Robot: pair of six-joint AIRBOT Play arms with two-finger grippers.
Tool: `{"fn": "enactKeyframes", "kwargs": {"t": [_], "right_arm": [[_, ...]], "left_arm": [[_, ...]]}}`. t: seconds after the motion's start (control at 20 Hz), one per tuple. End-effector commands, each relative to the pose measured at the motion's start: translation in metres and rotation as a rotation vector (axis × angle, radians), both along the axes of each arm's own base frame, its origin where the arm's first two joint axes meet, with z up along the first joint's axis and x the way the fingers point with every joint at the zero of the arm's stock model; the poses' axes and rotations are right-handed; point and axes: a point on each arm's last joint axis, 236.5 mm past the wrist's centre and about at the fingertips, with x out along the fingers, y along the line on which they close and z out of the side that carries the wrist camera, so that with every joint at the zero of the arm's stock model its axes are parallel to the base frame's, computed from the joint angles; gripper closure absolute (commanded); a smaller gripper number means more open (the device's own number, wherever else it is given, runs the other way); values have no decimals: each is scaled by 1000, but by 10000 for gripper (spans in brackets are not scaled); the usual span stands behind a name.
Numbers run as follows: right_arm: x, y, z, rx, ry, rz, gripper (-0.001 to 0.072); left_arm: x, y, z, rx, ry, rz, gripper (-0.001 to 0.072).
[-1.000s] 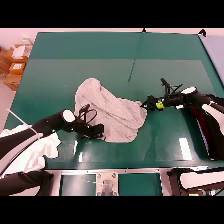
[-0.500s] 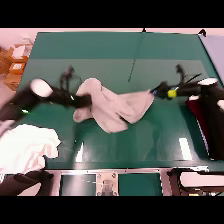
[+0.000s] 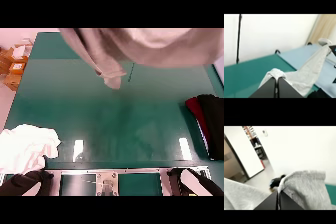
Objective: Fold the shirts.
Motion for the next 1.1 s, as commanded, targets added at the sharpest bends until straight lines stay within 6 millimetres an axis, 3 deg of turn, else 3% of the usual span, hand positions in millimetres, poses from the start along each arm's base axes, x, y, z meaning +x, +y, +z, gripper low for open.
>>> {"fn": "enactKeyframes", "kwargs": {"t": [0.0, 0.1, 0.25, 0.35, 0.5, 0.65, 0.85, 0.95, 1.05], "right_arm": [[-66, 24, 50, -164, -207, -123, 700], [-69, 20, 47, -227, -215, -200, 700], [-54, 5, 31, -262, -156, -265, 699], [-30, -10, 13, -224, -94, -273, 700], [27, -25, -44, -160, 43, -227, 699], [99, -45, -134, -107, 260, -252, 699], [185, -55, -278, -64, 525, -284, 699], [223, -58, -361, -55, 668, -308, 699], [247, -63, -441, -45, 797, -341, 698]], "left_arm": [[-46, 23, 43, 26, -143, 51, 683], [-39, 36, 33, 59, -106, 119, 683], [-13, 62, 6, 127, -18, 258, 683], [12, 76, -17, 167, 43, 340, 684], [69, 75, -80, 274, 192, 384, 684], [155, 61, -182, 383, 413, 377, 684], [261, 46, -361, 374, 760, 210, 684], [293, 31, -449, 357, 860, 104, 683], [312, 17, -516, 315, 920, 55, 683]]}}
